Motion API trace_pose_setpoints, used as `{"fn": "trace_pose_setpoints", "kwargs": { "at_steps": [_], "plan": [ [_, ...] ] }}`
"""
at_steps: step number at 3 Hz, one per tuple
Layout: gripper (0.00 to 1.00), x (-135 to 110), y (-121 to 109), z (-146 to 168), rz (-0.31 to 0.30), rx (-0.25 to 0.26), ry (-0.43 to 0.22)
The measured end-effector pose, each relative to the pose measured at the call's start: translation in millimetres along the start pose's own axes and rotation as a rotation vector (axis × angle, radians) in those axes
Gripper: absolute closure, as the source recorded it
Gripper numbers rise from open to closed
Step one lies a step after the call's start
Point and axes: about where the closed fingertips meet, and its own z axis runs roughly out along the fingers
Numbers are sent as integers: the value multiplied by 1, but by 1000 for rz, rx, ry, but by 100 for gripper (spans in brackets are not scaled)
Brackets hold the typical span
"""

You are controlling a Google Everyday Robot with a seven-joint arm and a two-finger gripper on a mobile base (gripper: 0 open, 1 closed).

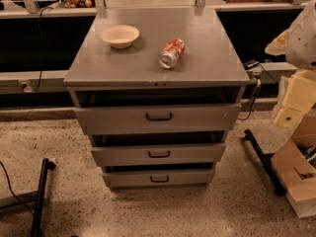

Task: Open middle drawer

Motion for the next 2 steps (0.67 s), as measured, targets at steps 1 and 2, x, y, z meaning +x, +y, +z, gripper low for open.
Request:
{"fn": "trace_pose_setpoints", "kwargs": {
  "at_steps": [1, 2],
  "plan": [
    [0, 0, 0, 0, 0, 0, 0],
    [0, -11, 4, 40, -13, -19, -32]
  ]
}}
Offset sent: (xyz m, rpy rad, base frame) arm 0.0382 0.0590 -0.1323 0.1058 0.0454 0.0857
